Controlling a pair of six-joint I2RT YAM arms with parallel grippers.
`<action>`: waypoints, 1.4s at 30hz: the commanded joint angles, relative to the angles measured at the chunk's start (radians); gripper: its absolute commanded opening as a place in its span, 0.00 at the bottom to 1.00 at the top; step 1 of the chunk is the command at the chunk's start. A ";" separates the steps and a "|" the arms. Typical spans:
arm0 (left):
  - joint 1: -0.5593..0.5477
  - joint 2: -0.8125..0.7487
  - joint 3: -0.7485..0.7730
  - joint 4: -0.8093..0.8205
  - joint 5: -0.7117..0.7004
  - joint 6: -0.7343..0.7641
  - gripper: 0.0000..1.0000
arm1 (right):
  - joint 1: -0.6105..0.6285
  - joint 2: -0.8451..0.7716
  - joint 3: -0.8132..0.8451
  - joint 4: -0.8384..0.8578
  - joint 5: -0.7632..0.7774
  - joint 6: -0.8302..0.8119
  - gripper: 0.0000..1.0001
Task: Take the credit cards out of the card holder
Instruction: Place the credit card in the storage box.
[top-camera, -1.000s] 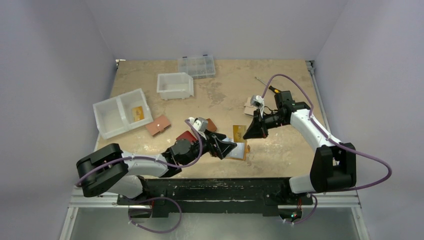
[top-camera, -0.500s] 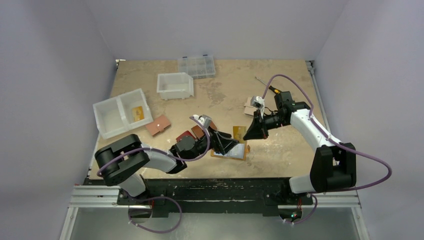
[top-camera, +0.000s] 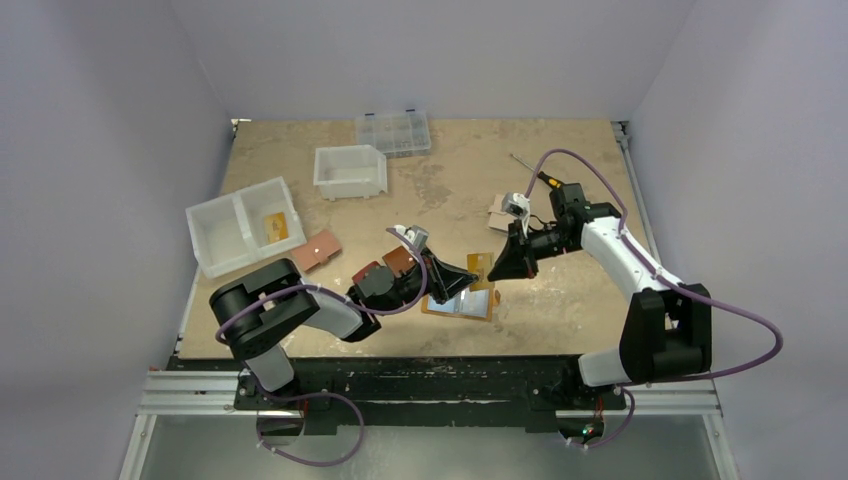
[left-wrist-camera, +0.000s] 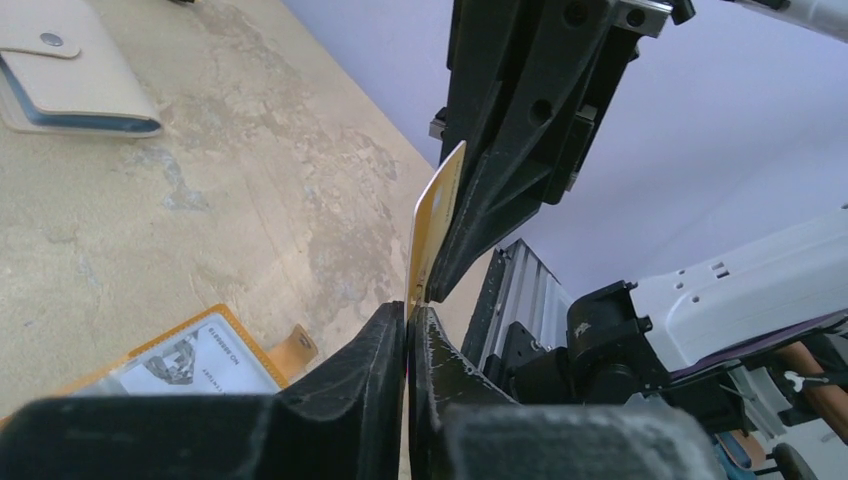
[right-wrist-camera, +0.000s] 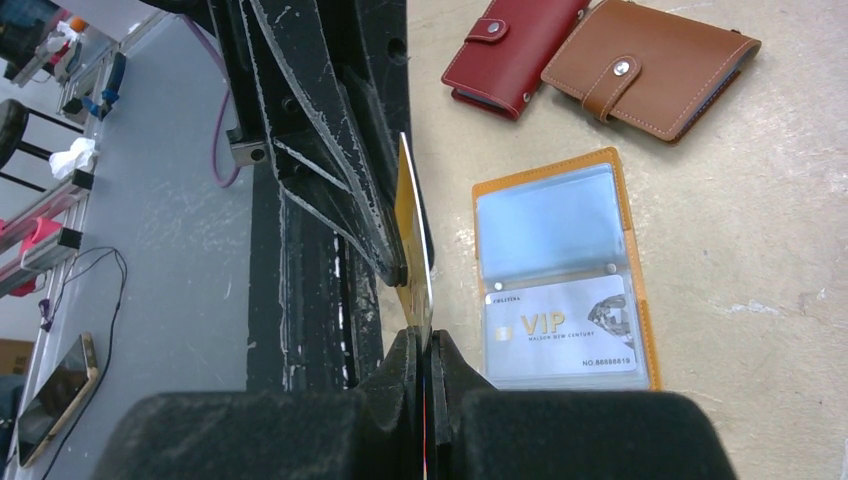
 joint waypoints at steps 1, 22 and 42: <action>0.002 0.012 0.029 0.116 0.049 -0.014 0.02 | -0.003 -0.003 0.041 0.000 -0.036 -0.027 0.00; 0.050 -0.100 -0.060 -0.044 0.062 0.083 0.00 | -0.003 -0.020 0.038 0.009 -0.018 -0.019 0.52; 0.354 -0.524 -0.038 -0.788 0.001 0.235 0.00 | -0.004 -0.041 0.035 0.018 -0.002 -0.015 0.58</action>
